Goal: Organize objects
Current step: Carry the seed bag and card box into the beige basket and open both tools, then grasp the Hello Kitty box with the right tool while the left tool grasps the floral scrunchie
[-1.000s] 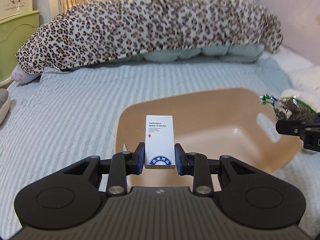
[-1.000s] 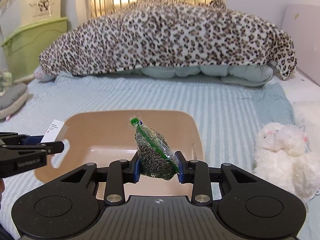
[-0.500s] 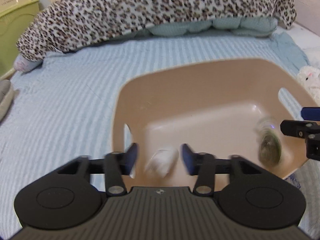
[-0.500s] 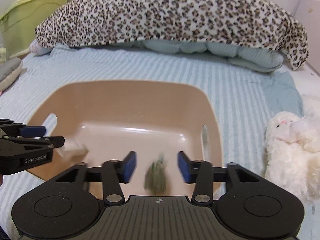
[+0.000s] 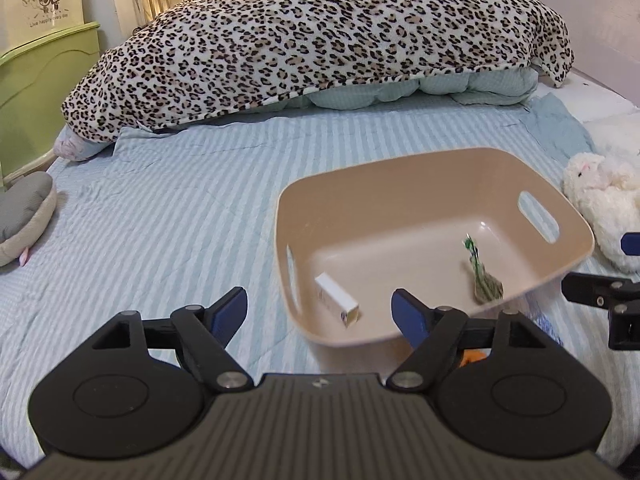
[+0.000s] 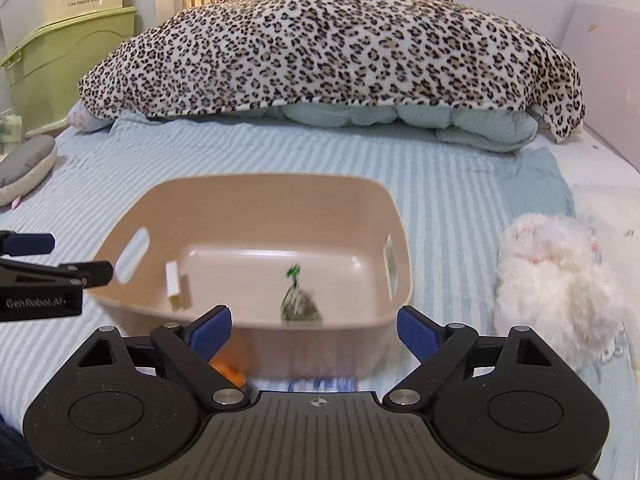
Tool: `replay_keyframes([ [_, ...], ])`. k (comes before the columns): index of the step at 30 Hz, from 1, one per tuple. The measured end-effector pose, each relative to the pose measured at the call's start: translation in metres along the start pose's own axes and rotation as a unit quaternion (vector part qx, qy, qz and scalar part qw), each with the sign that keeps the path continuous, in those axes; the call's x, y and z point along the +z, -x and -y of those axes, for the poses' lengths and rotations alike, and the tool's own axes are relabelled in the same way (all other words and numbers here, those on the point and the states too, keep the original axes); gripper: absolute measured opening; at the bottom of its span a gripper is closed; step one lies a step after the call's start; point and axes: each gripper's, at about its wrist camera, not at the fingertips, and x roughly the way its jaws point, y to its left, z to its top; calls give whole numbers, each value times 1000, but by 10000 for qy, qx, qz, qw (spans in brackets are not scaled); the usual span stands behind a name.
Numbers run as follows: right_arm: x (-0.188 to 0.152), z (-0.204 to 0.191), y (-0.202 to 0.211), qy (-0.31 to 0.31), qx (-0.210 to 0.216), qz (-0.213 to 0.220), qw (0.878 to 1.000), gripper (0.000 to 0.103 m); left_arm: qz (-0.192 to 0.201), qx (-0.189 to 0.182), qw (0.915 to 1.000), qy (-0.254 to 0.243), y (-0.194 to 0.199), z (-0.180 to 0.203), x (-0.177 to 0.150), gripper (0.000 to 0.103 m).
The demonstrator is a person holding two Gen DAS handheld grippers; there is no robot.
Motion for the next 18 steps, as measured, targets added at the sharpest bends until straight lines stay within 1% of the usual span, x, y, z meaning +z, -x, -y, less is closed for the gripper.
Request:
replay_keyframes([
  [7, -31, -11, 4, 13, -14, -319, 9995, 95, -266, -31, 9996, -53, 8, -3, -32, 81],
  [15, -65, -26, -5, -5, 59, -705, 9975, 95, -651, -102, 9978, -44, -6, -6, -70, 81],
  [18, -77, -31, -11, 26, 17, -829, 9966, 95, -783, -94, 9968, -89, -14, -6, -82, 81],
])
